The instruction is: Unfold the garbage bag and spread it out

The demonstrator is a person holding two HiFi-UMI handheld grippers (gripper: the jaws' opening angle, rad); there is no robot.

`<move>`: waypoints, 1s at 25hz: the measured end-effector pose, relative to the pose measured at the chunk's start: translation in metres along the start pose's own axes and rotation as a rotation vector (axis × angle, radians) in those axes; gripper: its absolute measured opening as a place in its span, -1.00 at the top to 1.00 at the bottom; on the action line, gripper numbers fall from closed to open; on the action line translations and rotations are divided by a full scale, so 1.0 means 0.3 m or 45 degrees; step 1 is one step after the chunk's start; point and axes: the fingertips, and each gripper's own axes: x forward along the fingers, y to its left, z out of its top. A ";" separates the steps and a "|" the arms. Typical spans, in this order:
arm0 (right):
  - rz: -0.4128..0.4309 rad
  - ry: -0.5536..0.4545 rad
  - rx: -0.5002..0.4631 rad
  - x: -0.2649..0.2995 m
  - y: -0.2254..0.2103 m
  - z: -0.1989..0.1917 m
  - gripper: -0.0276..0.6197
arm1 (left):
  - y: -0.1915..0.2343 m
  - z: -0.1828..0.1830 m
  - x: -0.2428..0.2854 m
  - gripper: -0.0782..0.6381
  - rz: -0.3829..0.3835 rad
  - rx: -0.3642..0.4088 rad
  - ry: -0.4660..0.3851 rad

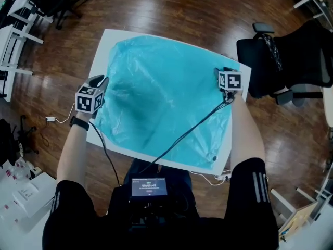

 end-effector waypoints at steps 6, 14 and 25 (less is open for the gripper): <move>-0.017 -0.004 0.002 0.002 -0.002 0.001 0.21 | -0.075 -0.171 -0.119 0.56 -0.041 -0.010 0.062; -0.040 0.010 0.001 0.007 -0.004 -0.003 0.21 | -0.186 -0.421 -0.171 0.56 -0.115 -0.083 0.193; -0.036 0.002 0.020 0.008 -0.010 0.007 0.21 | -0.242 -0.679 -0.255 0.55 -0.117 -0.134 0.353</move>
